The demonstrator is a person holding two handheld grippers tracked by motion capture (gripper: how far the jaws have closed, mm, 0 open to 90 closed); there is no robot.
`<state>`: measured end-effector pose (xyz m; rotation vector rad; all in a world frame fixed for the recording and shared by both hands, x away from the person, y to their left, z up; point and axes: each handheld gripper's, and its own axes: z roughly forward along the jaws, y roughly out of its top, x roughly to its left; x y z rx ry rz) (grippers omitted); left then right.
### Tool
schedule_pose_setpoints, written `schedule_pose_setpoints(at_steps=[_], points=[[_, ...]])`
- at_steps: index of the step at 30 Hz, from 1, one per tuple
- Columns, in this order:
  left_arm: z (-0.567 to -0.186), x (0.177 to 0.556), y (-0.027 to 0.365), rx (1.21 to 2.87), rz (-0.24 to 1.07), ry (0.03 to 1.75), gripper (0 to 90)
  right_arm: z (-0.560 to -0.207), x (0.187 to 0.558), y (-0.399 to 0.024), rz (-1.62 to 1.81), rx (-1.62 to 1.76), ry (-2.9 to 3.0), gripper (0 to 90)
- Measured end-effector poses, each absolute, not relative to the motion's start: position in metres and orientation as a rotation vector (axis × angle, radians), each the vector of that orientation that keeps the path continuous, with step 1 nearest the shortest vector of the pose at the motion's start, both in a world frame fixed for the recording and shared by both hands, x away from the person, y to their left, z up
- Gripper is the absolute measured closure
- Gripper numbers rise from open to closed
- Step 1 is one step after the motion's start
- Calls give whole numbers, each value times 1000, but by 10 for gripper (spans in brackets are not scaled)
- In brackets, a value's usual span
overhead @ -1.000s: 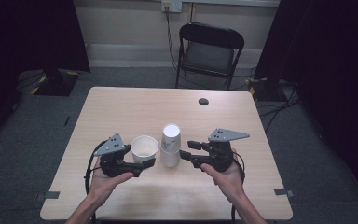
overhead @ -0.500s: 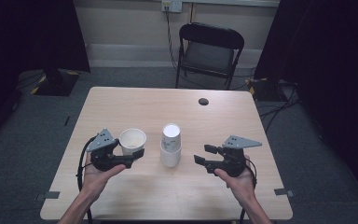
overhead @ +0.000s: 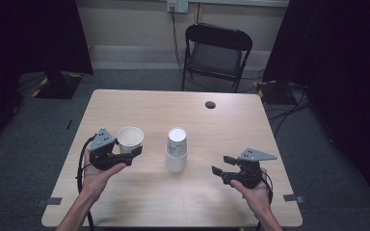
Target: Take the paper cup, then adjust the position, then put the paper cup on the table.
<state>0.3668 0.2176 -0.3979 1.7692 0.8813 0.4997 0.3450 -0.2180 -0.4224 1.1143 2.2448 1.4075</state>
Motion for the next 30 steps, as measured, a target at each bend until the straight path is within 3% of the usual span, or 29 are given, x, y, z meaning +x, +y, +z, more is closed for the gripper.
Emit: schedule_pose_setpoints(at_steps=[14,18,30], points=[[-419,397,225,1807,497,957,292,-446,350,-249,1278,1203,2237,305],[-425,404,224,1840,497,959,293,-462,355,-256,1191,1225,2268,256],[-456,425,226,1896,462,1029,295,-484,371,-258,1058,1296,2288,222]])
